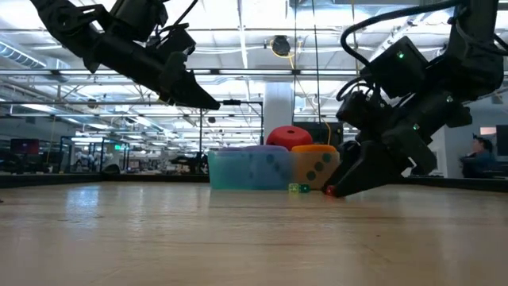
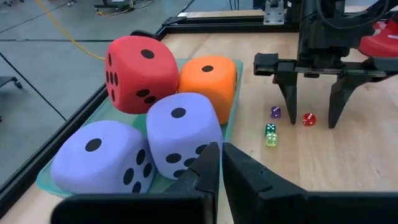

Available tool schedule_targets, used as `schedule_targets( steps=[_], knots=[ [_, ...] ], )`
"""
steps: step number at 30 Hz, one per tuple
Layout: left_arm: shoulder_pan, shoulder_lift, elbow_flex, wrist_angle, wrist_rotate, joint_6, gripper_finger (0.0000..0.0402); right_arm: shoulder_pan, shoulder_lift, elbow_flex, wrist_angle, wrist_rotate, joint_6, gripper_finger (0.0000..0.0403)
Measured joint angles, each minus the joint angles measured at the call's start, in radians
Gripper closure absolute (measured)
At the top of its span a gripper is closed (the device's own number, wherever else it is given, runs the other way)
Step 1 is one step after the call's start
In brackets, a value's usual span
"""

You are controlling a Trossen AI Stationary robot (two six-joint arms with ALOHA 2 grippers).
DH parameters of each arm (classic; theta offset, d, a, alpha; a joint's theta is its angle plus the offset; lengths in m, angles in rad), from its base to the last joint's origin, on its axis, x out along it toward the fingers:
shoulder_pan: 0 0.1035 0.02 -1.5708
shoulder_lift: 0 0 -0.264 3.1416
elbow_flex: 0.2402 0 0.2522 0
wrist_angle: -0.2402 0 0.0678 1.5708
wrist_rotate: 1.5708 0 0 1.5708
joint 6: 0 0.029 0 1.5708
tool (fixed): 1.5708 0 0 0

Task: Pick & Place Dice
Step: Put the small red dice into the basket

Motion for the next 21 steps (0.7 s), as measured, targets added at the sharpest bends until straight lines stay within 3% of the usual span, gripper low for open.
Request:
schedule_targets(
  steps=[7,21],
  knots=[
    [0.000,0.000,0.000,-0.002,0.000,0.002,0.0371,0.000,-0.002,0.000,-0.026,0.000,0.008,0.0200],
    [0.000,0.000,0.000,-0.003,0.000,0.002,0.0371,-0.004,-0.001,0.000,-0.037,0.007,0.023,0.0329]
  ],
)
